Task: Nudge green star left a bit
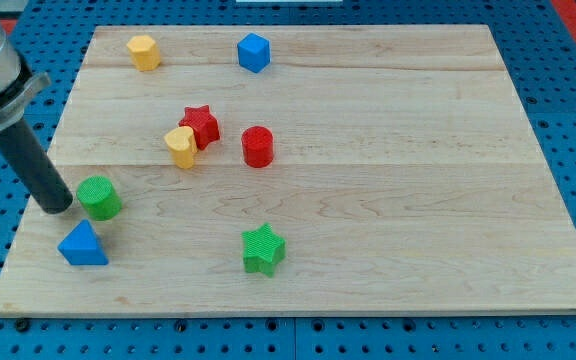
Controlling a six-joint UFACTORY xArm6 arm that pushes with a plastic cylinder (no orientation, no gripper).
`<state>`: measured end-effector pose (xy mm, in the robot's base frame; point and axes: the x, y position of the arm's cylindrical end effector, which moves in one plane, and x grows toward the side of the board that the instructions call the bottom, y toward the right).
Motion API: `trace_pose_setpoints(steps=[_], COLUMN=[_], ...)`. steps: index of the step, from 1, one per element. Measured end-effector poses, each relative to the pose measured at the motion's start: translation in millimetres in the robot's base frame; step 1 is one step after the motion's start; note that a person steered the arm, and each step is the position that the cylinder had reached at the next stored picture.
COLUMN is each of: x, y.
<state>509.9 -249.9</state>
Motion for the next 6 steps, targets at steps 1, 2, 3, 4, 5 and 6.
trace_pose_setpoints(steps=[1,2,3,4,5,6], x=[-2.8,-23.6,-39.8,-45.0,-42.5,-12.5], y=[59.8,131.9,180.3,200.1,204.8,285.2])
